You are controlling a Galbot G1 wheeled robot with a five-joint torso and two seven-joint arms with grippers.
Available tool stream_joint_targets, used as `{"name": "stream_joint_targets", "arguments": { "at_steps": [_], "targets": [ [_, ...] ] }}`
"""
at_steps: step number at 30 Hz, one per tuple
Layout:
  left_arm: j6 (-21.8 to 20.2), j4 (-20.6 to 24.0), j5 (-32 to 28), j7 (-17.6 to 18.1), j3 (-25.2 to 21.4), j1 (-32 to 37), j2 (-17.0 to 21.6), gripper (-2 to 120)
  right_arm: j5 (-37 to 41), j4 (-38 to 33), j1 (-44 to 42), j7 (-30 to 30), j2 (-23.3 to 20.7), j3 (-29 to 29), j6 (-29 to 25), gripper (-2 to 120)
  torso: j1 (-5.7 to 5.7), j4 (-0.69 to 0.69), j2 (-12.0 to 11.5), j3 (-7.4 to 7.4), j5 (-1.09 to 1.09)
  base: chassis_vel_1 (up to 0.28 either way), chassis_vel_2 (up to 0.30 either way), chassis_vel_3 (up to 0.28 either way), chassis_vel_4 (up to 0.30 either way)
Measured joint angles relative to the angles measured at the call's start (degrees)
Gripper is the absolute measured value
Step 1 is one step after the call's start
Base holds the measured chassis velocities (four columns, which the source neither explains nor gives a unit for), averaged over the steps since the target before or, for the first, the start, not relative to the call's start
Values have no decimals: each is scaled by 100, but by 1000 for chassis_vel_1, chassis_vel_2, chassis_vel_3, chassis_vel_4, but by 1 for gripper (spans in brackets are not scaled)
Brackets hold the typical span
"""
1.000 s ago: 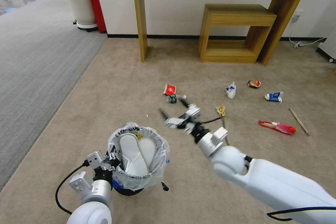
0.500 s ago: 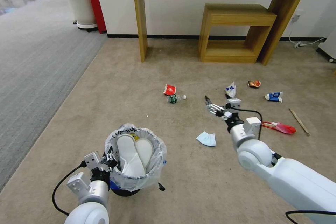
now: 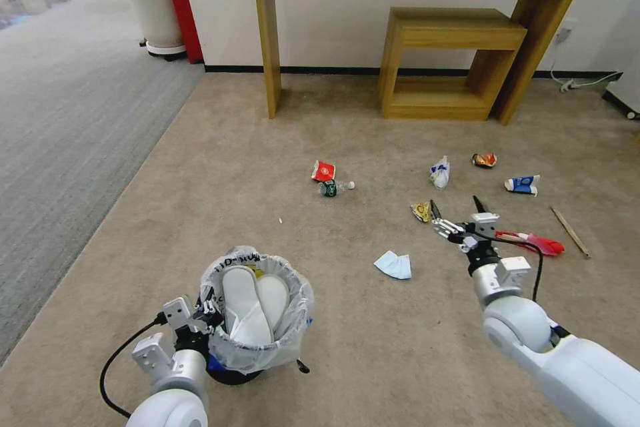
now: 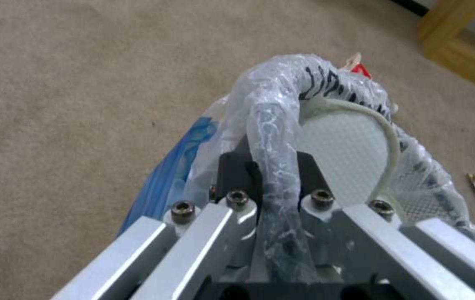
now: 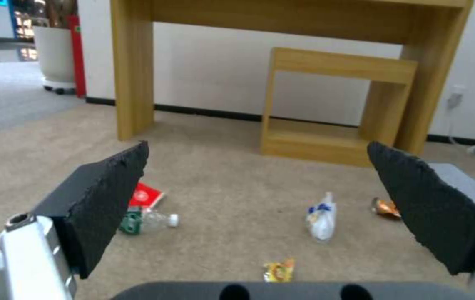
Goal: Pick up the trash bin and place the garbage on the floor into it.
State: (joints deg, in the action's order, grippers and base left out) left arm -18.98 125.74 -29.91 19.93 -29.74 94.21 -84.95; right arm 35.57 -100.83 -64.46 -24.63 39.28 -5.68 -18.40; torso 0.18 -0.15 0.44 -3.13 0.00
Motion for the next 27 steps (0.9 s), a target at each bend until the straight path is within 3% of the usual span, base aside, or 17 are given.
{"name": "stream_joint_targets", "arguments": {
  "at_steps": [10,27],
  "targets": [
    [47,-46,4,-4,-55,-17,55,3,-214,63,-485,239,208,-474,-118,100,0,1,0,0,0,0,0,0,0],
    [106,4,14,-8,-120,33,106,3,-456,225,-546,369,501,-498,-134,100,0,1,0,0,-1,0,0,0,0]
  ]
}}
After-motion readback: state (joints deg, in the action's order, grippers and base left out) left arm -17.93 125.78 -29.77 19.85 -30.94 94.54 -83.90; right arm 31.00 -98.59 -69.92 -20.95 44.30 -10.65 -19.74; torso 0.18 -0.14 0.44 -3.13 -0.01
